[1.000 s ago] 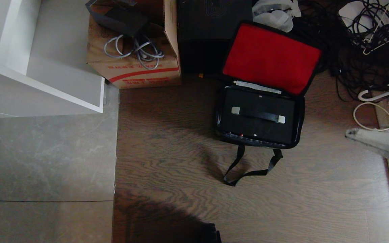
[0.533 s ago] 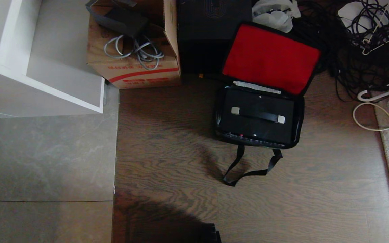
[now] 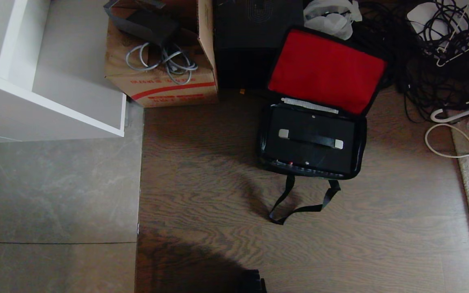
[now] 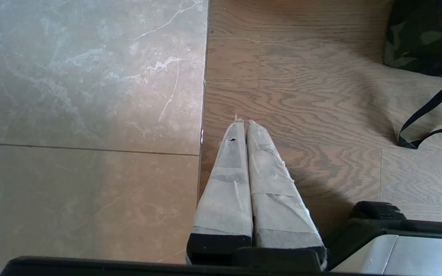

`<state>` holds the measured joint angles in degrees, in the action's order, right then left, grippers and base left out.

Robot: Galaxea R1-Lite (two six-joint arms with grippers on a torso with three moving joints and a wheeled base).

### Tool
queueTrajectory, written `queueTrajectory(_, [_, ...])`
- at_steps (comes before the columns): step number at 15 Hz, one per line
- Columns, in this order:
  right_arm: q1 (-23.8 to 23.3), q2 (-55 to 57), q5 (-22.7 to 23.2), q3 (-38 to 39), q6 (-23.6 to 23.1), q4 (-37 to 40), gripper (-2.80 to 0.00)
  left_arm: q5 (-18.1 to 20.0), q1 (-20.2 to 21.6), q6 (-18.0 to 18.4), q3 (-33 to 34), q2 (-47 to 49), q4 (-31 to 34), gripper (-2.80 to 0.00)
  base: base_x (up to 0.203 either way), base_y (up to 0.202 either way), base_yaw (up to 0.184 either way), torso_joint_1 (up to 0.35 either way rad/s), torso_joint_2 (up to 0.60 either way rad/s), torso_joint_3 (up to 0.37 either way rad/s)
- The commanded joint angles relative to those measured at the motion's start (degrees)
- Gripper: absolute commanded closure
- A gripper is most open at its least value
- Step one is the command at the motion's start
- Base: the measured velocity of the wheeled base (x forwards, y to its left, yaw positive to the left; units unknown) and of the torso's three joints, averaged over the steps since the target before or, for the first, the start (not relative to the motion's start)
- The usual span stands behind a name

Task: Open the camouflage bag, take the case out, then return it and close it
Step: Grip the handle

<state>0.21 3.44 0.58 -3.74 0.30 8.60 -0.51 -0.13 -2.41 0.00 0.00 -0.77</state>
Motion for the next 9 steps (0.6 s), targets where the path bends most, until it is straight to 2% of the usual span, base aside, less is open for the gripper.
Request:
queueTrajectory(1, [0.0, -3.4, -0.3, 0.1, 2.7, 0.3, 0.0, 0.0, 0.0, 0.0, 0.0, 0.0, 0.0, 0.0, 0.0, 0.0, 0.0, 0.0, 0.0, 0.0])
queueTrajectory(9, [0.0, -3.4, -0.3, 0.1, 2.6, 0.3, 0.0, 0.0, 0.0, 0.0, 0.0, 0.0, 0.0, 0.0, 0.0, 0.0, 0.0, 0.0, 0.0, 0.0])
